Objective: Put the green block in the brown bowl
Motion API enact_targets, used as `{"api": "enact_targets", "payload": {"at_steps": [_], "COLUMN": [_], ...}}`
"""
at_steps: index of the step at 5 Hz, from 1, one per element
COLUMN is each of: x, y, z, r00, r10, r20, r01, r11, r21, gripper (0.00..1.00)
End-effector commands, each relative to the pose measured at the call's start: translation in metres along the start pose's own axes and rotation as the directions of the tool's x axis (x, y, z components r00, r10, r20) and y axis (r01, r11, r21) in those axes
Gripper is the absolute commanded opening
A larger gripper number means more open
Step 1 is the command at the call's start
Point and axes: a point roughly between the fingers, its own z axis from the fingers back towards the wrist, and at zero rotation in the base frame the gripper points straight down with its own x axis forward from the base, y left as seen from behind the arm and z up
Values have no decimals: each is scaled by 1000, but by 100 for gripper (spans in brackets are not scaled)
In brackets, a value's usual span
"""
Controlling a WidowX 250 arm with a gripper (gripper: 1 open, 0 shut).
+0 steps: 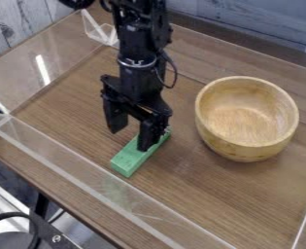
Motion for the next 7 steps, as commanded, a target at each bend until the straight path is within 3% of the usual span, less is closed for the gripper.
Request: {"api": "enact_targets", "payload": {"at_steps": [1,7], "x": [6,8], "y": [3,-5], "z": [1,-17], "r00": [999,996], "r10": [1,-12], "r20": [42,91], "r01": [-2,15], "r11": [1000,999], "r21": [9,-36], "gripper": [100,100]}}
